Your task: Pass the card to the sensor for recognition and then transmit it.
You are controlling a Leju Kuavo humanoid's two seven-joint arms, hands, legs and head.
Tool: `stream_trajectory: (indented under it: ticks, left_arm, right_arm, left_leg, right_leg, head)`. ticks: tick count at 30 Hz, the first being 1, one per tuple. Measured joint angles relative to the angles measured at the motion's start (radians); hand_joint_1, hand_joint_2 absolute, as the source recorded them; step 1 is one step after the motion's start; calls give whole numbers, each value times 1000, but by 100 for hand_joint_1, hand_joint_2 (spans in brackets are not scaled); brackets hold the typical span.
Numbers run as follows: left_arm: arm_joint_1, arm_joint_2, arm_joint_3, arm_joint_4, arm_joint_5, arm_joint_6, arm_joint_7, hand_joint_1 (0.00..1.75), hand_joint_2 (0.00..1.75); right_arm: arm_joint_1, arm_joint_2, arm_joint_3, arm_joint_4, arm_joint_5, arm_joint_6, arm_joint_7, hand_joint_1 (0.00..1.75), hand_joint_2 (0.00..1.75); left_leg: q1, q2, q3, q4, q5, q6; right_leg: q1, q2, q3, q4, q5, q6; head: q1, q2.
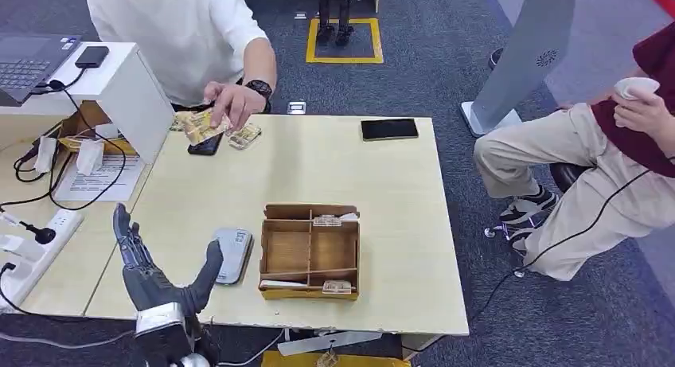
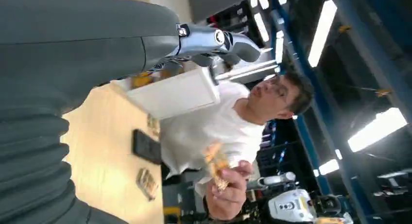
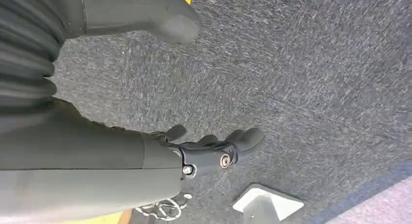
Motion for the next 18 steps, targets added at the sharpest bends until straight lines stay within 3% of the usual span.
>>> stream_trajectory:
  ticks: [3,7,10,18]
  left_arm:
    - [-1,-10,73,0,-140,0,-20,0,175]
    - [0,-17,130,0,-169,0,-19,0,175]
    - [-12,-19,176,0,-285,0,11,0,175]
    - [-146,-20,333,44,-532,0,11,0,175]
  right_arm:
    - [-2,0,2,7,12,0,-11,0,175]
    - [-6,0,2,13,13,0,-12,0,175]
    - [-8,0,1,15,36,0,-25,0,175]
    - [-23,-2,0,41,106,0,-58,0,175]
  left_leg:
    - [0,0,0,0,0,0]
    - [0,0,0,0,0,0]
    - [0,0,0,0,0,0]
    - [0,0,1,0,1,-1]
  right_leg:
    - [0,0,0,0,0,0]
    - [0,0,0,0,0,0]
    - [0,0,0,0,0,0]
    - [0,0,0,0,1,-1]
  head:
    - [-1,0]
    - [-1,0]
    - [-1,0]
    - [0,0]
